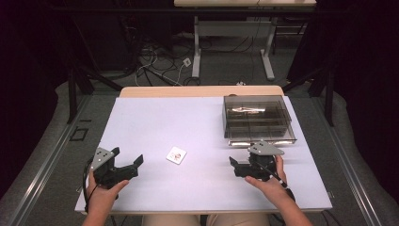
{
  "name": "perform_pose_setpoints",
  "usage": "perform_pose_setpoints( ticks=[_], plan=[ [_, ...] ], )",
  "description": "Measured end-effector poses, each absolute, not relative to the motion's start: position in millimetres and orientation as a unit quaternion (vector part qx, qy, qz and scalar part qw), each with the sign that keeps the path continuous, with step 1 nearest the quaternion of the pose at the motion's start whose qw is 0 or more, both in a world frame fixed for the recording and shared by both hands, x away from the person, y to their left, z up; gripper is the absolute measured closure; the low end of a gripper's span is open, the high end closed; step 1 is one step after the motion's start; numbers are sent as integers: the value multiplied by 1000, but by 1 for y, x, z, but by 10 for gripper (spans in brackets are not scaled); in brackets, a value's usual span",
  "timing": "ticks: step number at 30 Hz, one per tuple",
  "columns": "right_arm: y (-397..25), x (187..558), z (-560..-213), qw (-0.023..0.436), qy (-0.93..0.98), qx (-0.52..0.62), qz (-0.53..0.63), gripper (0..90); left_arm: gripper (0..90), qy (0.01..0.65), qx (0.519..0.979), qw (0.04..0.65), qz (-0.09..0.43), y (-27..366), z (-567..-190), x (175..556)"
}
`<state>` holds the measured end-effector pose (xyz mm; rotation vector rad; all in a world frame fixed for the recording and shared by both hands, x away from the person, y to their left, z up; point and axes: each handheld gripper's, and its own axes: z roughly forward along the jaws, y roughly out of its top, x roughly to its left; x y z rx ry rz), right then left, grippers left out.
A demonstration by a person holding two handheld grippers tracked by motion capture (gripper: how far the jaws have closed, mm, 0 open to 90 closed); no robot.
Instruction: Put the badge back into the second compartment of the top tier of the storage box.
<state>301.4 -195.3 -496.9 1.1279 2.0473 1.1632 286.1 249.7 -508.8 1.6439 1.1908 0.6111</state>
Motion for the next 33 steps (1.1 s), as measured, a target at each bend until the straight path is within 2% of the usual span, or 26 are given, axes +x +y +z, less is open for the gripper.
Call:
perform_pose_setpoints(
  ticks=[16, 33],
  plan=[
    [-144, 320, -495, 230, 789, 376, 428, 117, 32, 490, 677, 487, 254, 250, -510, 286],
    [-110, 343, -492, 191, 806, 364, 427, 118, 35, 491, 677, 486, 255, 250, -510, 287]
  ],
)
